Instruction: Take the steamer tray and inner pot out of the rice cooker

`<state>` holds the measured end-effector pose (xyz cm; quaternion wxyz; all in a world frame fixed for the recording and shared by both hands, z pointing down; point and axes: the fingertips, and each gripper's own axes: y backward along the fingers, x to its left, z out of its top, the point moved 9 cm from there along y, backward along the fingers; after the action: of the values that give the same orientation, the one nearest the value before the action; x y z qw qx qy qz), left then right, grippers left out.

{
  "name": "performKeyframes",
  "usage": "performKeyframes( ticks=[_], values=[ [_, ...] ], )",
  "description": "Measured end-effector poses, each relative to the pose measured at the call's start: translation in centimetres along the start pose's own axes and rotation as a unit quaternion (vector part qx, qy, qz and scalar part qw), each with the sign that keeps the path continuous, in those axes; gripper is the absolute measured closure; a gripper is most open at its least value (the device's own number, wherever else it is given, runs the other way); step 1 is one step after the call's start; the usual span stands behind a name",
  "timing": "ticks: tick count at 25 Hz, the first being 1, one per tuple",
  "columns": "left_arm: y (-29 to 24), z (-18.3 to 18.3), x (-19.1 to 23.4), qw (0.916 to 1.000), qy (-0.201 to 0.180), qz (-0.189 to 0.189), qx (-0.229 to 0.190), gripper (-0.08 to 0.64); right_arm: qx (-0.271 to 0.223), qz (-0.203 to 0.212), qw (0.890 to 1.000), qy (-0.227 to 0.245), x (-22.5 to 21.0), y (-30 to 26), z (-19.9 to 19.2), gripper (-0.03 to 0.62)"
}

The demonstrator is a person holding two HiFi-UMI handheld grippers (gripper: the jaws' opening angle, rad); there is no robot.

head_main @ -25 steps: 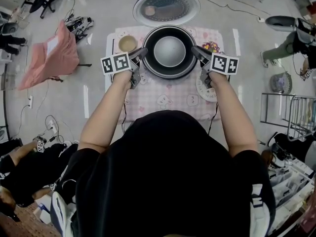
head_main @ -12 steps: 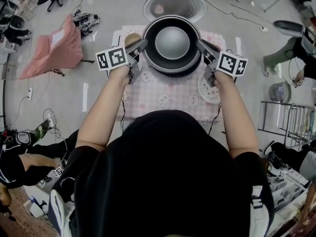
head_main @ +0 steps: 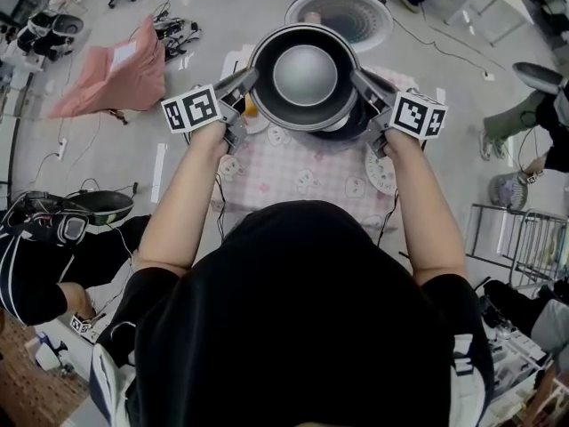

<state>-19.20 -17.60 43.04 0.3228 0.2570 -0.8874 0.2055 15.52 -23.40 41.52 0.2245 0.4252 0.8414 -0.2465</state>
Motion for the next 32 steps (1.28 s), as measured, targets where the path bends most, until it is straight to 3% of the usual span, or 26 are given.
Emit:
performKeyframes(
  ticks=[9,18,32],
  values=[
    [5.3,0.7,0.5,0.9982,0.008,0.044,-0.041,0.512,0.033,0.05,0.998,0.007,2.5,-3.8,-0.5,0.552],
    [12.9,-0.5,3.1,0.9931,0.03,0.09,-0.069,0.514,0.081,0.09,0.993,0.007,6.5,-8.7,-4.1,0.551],
    [18.3,-5.9,8.3,0.9838,0.089,0.144,-0.06,0.514,0.165,0.104,0.981,-0.026,7.2,-13.1,-12.0,0.549]
  ],
)
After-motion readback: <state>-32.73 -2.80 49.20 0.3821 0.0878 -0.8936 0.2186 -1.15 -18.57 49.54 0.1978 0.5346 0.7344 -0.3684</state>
